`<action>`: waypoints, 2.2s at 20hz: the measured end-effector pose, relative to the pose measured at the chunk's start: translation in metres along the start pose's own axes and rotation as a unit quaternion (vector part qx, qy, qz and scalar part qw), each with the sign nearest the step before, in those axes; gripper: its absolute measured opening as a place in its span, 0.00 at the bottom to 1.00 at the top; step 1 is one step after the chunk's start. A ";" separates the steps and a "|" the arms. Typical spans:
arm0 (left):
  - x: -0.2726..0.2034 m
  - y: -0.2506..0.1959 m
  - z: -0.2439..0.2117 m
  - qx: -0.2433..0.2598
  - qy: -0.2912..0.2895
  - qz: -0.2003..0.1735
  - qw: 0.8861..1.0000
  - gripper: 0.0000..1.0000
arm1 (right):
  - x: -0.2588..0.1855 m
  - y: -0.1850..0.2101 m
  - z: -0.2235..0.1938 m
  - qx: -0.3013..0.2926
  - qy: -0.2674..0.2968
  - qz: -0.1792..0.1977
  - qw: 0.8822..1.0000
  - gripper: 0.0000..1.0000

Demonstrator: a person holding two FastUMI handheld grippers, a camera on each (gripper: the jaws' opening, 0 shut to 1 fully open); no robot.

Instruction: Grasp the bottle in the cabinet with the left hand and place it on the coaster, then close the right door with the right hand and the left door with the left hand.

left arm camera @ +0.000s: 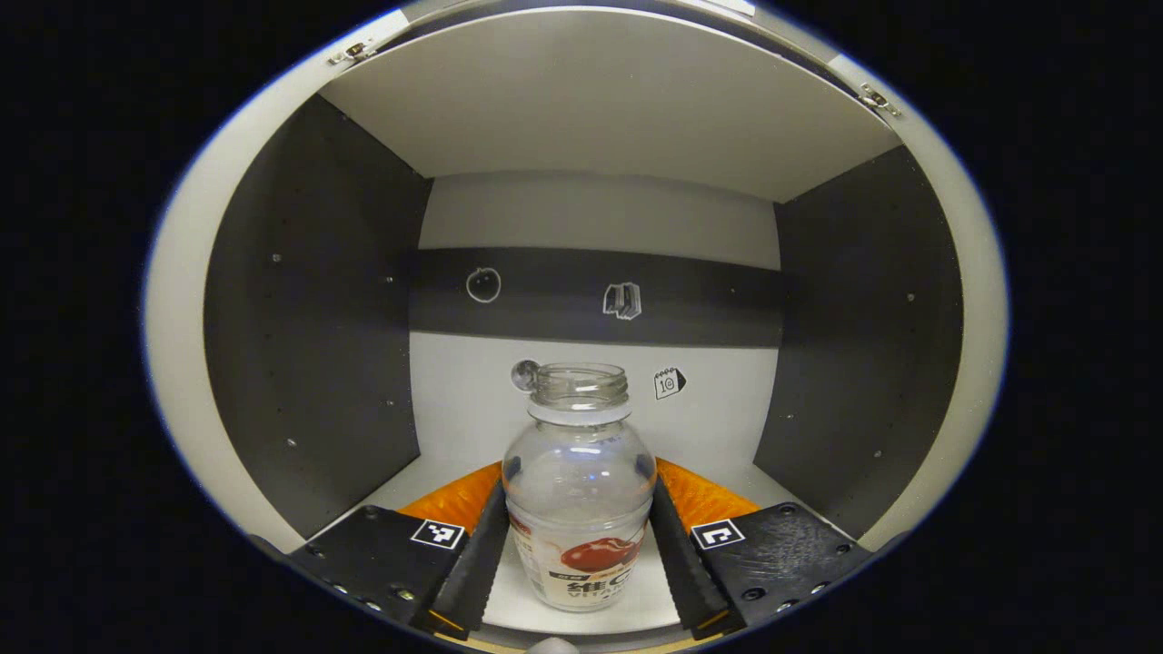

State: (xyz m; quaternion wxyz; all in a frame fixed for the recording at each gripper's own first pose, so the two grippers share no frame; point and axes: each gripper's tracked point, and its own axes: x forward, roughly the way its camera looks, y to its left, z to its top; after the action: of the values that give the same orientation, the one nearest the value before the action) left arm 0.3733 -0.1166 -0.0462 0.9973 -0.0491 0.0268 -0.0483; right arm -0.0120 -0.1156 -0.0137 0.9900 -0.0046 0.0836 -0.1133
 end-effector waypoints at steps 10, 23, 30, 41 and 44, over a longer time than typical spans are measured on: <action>-0.144 -0.017 -0.005 0.042 -0.026 -0.048 0.998 0.75 | -0.010 0.027 -0.010 0.012 -0.002 0.028 1.000 0.83; -0.268 -0.032 -0.138 0.038 -0.017 -0.047 0.998 0.75 | -0.025 0.040 -0.047 -0.016 0.034 0.043 0.998 0.83; -0.291 -0.053 -0.236 0.007 0.043 -0.066 0.997 0.75 | -0.023 0.034 -0.081 -0.028 0.083 0.048 0.995 0.83; -0.285 -0.061 -0.316 0.012 0.042 -0.090 0.995 0.75 | -0.021 0.034 -0.126 -0.062 0.137 0.059 0.987 0.84; -0.283 -0.060 -0.335 0.009 0.059 -0.093 0.994 0.76 | -0.022 0.030 -0.129 -0.066 0.140 0.055 0.986 0.84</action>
State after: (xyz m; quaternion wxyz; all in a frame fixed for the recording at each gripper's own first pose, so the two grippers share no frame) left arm 0.0668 -0.1796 -0.3598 0.9856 -0.0394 0.0803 -0.1436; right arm -0.0484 -0.0801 -0.1383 0.9707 -0.0496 0.2293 -0.0528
